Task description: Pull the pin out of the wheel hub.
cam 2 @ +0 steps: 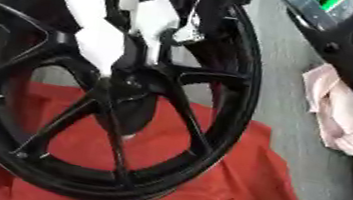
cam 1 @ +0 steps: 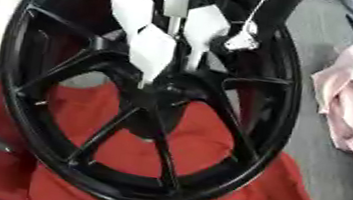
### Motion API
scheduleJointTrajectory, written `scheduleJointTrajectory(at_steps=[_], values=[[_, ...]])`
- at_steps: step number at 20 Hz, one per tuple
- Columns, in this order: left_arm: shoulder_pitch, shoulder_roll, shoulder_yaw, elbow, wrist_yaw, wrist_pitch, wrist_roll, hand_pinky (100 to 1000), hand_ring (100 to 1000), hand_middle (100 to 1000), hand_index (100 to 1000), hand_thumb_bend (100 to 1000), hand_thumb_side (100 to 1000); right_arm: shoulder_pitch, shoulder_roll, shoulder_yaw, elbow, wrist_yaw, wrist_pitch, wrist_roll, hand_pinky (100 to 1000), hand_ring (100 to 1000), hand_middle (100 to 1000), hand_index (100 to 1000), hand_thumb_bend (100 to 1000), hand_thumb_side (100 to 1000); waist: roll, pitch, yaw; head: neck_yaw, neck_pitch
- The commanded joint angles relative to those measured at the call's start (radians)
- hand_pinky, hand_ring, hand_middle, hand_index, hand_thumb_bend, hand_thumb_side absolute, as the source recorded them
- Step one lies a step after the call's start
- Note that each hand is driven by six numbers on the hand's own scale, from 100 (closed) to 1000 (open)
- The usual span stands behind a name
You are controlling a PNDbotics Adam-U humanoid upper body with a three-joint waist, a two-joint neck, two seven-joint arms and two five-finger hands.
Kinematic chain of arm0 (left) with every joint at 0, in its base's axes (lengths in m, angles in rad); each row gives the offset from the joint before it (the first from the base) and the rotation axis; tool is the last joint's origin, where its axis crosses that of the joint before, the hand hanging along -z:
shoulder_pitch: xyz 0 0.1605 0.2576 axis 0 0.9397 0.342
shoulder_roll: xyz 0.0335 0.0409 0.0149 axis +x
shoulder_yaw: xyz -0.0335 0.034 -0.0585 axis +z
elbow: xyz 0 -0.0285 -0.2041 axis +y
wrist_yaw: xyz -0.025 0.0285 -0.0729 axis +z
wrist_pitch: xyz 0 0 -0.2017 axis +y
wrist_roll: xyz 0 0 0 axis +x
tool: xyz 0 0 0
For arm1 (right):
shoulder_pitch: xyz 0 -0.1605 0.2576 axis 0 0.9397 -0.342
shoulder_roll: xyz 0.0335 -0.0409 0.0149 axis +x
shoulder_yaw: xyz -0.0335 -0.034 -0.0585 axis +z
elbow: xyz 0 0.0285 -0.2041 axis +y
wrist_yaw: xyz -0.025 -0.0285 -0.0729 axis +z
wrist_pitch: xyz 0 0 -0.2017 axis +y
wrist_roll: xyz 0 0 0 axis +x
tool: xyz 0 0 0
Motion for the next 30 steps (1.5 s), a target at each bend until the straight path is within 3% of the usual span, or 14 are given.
scheduleJointTrajectory(at_steps=[1, 9, 15, 19, 25, 30], values=[[-0.005, 0.011, 0.013, -0.013, -0.002, -0.002, 0.002, 794, 731, 690, 872, 116, 869, -0.016, -0.057, -0.052, -0.046, -0.033, 0.014, 0.004, 691, 602, 358, 473, 135, 100, 0.005, -0.026, -0.004, 0.003, -0.003], [0.002, 0.015, 0.021, -0.014, -0.007, -0.004, 0.008, 794, 731, 690, 871, 115, 868, 0.046, -0.191, -0.215, -0.143, -0.079, 0.024, -0.049, 708, 607, 362, 481, 111, 100, 0.009, -0.028, -0.025, 0.021, -0.004], [0.004, 0.016, 0.026, -0.014, -0.009, -0.005, 0.014, 794, 731, 690, 871, 114, 867, 0.272, -0.367, -0.417, -0.128, -0.079, 0.009, -0.209, 731, 614, 370, 494, 100, 100, 0.013, -0.026, -0.04, 0.038, -0.013], [0.006, 0.019, 0.031, -0.017, -0.012, -0.005, 0.018, 795, 731, 691, 871, 111, 864, 0.431, -0.435, -0.571, -0.039, -0.063, 0.004, -0.35, 740, 613, 366, 490, 100, 100, 0.023, -0.025, -0.055, 0.054, -0.016], [0.009, 0.02, 0.036, -0.018, -0.015, -0.005, 0.023, 795, 732, 691, 871, 111, 864, 0.601, -0.459, -0.725, 0.12, -0.029, -0.006, -0.488, 740, 614, 367, 490, 100, 100, 0.035, -0.024, -0.08, 0.072, -0.019], [0.014, 0.018, 0.041, -0.019, -0.018, -0.006, 0.028, 795, 733, 692, 871, 111, 864, 0.778, -0.41, -0.827, 0.197, 0.023, 0.0, -0.6, 742, 618, 376, 498, 100, 100, 0.041, -0.023, -0.101, 0.093, -0.022]])
